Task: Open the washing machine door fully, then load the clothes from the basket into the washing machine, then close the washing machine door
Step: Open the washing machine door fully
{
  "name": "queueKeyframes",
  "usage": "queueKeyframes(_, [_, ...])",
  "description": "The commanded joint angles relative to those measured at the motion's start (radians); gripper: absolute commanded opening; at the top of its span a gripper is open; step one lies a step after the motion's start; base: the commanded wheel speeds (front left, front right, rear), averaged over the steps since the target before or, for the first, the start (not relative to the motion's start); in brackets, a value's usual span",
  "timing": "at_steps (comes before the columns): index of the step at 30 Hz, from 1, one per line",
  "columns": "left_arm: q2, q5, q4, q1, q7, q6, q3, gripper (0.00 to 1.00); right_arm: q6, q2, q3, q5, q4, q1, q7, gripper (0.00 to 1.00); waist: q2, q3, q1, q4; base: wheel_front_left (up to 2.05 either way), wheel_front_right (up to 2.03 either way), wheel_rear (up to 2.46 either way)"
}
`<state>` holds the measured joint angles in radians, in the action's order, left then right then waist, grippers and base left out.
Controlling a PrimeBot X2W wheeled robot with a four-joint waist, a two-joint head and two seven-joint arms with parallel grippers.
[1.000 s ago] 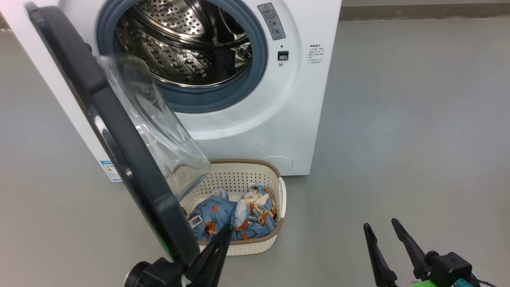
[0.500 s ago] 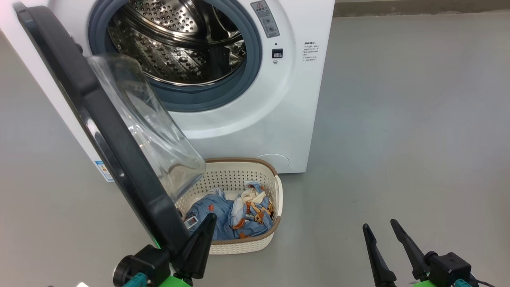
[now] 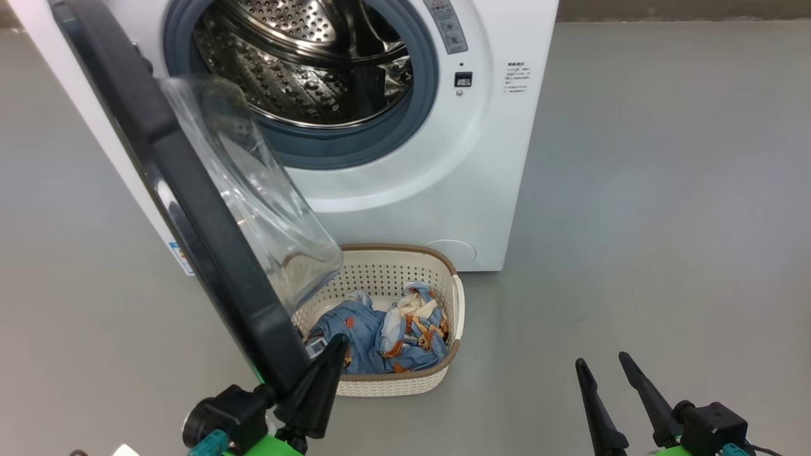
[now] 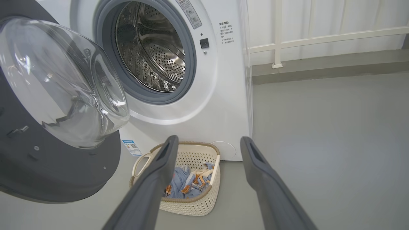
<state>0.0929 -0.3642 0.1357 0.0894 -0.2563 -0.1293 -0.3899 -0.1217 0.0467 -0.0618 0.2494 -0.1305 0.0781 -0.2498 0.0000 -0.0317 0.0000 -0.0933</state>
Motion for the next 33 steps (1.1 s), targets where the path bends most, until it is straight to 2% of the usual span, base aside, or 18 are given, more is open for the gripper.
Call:
queueKeyframes(1, [0.006, 0.015, -0.032, 0.023, -0.006, -0.001, 0.038, 0.0, -0.009, 0.004, -0.033, 0.005, 0.019, -0.037, -0.012, 1.0, 0.0, -0.003, 0.0, -0.006, 0.0, 0.0, 0.0])
queueKeyframes(33, [-0.029, 0.045, 0.012, 0.026, -0.006, -0.001, 0.092, 0.0, -0.009, 0.004, -0.053, 0.034, -0.004, -0.038, -0.012, 1.0, 0.0, 0.005, 0.0, -0.054, 0.0, 0.0, 0.0])
